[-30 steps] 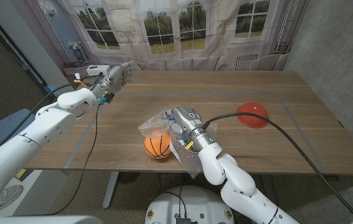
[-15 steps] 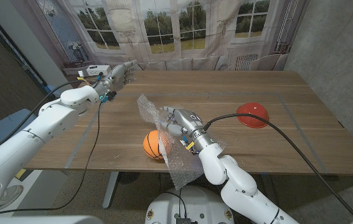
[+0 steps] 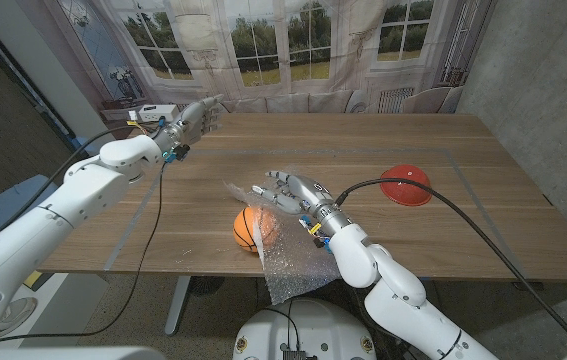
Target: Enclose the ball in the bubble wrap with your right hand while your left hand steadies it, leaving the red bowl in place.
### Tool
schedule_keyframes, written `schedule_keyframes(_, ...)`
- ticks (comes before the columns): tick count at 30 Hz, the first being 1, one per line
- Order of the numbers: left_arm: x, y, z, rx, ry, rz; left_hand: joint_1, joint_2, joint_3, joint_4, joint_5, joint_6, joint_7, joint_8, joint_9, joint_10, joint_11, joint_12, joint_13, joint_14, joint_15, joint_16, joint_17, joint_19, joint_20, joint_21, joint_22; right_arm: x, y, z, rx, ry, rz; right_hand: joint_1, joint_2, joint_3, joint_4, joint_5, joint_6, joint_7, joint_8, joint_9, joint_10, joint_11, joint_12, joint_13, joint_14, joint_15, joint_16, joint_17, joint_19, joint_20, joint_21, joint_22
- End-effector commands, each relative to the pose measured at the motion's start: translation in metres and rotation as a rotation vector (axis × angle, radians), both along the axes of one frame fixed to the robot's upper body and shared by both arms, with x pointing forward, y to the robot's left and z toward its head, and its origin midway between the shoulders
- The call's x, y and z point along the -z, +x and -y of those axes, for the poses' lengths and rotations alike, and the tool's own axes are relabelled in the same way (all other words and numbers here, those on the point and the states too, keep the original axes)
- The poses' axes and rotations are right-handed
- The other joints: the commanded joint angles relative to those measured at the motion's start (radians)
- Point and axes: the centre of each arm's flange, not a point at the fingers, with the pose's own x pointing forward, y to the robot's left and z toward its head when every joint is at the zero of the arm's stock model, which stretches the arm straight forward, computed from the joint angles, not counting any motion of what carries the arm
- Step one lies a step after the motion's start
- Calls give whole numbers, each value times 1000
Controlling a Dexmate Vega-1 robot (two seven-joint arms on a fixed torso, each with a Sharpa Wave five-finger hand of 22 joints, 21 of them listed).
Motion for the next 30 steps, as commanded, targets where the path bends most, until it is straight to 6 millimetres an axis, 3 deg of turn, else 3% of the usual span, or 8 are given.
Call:
schedule_keyframes(1,-3,-8,3,5,-1,11,-9,-3,-2,4,5,-95,-2,2,3,-128,6,0,4,-139,2,0,4,-97,13,0,4,-11,2,16,-92,-93,36,168,81,93,-116,-3,-12,-33,6,2,-96,-39,-50,-15,-159,-15,-71,-43,-123,16,-85,2)
schedule_keyframes(4,-4,-9,3,5,-1,10,-10,-4,-3,5,5,-94,-2,3,3,-127,6,1,4,-138,1,1,4,-95,13,0,4,-15,1,18,-99,-194,58,255,78,144,-194,-20,-122,-61,-10,4,-227,-65,-102,-18,-352,-14,-98,-86,-258,60,-180,1)
schedule_keyframes(8,-3,-11,2,8,-4,5,-11,-5,-4,5,5,-93,-3,4,3,-124,6,2,4,-136,-2,2,4,-93,13,0,4,-19,0,18,-127,-293,53,242,52,144,-212,-19,-211,-99,-10,6,-336,-85,-120,-18,-488,-5,-98,-114,-349,77,-253,0)
schedule_keyframes(10,-3,-12,2,1,-1,5,-12,-5,-4,6,6,-92,-3,4,3,-122,6,3,4,-135,-2,3,4,-91,13,1,4,-21,0,17,-151,-341,27,235,42,142,-218,-14,-247,-89,-6,6,-389,-81,-124,-20,-547,2,-98,-127,-379,74,-283,0)
schedule_keyframes(15,-3,-14,1,-5,-3,0,-15,-6,-6,7,6,-88,-3,6,3,-120,6,5,4,-132,-2,4,5,-87,13,2,4,-27,-3,16,-195,-474,-23,296,72,194,-269,-13,-370,-95,-10,7,-520,-95,-124,-29,-662,5,-89,-165,-445,77,-360,0)
schedule_keyframes(21,-3,-15,0,4,-12,-8,-17,-7,-7,9,7,-87,-3,7,3,-119,6,5,4,-131,-2,5,5,-85,13,3,4,-37,0,23,-289,-466,-138,184,26,142,-227,-9,-397,-102,2,9,-559,-94,-114,-36,-690,20,-76,-178,-456,76,-397,0)
schedule_keyframes(24,-3,-16,-1,2,-15,-8,-19,-8,-8,10,7,-87,-3,7,3,-120,6,5,4,-131,-2,5,5,-84,13,2,5,-40,3,23,-314,-465,-222,78,-10,88,-184,8,-416,-153,5,10,-577,-92,-109,-43,-701,36,-67,-190,-460,85,-429,1)
schedule_keyframes(30,-1,-23,-4,-24,-16,-7,-21,-8,-9,11,7,-88,-4,7,3,-120,6,6,4,-131,-1,5,5,-84,13,2,5,-34,3,14,-283,-485,-344,16,-40,48,-160,23,-478,-207,-6,9,-645,-85,-117,-48,-733,74,-73,-205,-469,88,-463,3)
